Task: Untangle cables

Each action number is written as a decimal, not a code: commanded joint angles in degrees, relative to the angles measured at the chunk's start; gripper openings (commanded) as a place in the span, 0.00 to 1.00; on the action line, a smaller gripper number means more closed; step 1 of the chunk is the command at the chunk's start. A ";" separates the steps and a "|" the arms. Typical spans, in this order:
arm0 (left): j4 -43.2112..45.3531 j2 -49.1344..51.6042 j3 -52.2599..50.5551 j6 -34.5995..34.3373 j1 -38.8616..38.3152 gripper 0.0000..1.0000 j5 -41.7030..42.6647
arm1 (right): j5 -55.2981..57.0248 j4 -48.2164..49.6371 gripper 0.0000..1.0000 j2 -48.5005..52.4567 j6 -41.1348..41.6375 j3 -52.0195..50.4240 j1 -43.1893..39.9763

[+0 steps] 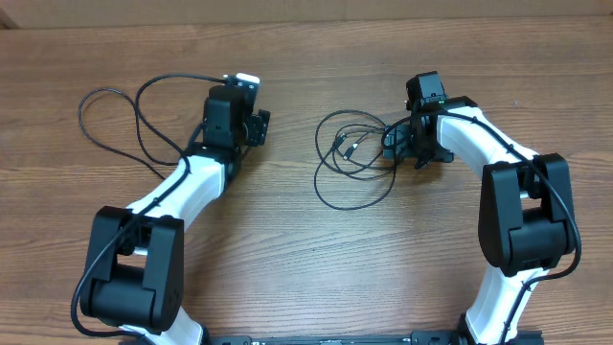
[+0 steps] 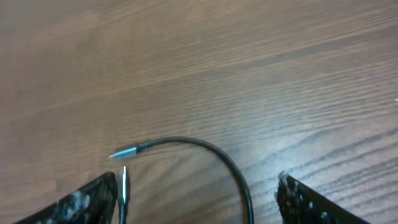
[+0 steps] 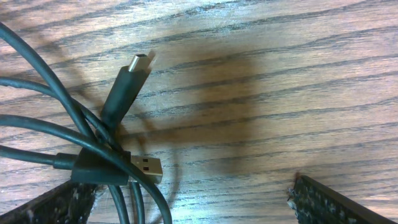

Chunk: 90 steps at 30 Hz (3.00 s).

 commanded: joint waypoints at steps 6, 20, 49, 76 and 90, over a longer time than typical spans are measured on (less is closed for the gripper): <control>-19.65 0.15 8.70 -24.68 5.09 0.67 -7.28 | -0.98 0.20 1.00 1.46 0.22 -0.94 -0.02; -33.79 3.21 7.56 -44.52 17.88 0.99 -10.47 | -0.98 0.20 1.00 1.46 0.22 -0.94 -0.02; -40.15 13.88 7.56 -34.88 19.12 0.14 6.14 | -0.98 0.20 1.00 1.46 0.22 -0.94 -0.02; -46.82 11.82 9.16 -11.54 33.86 0.42 16.98 | -0.98 0.20 1.00 1.46 0.22 -0.94 -0.02; -49.00 11.43 16.52 -13.31 32.46 0.56 17.20 | -0.98 0.20 1.00 1.46 0.24 -0.94 -0.02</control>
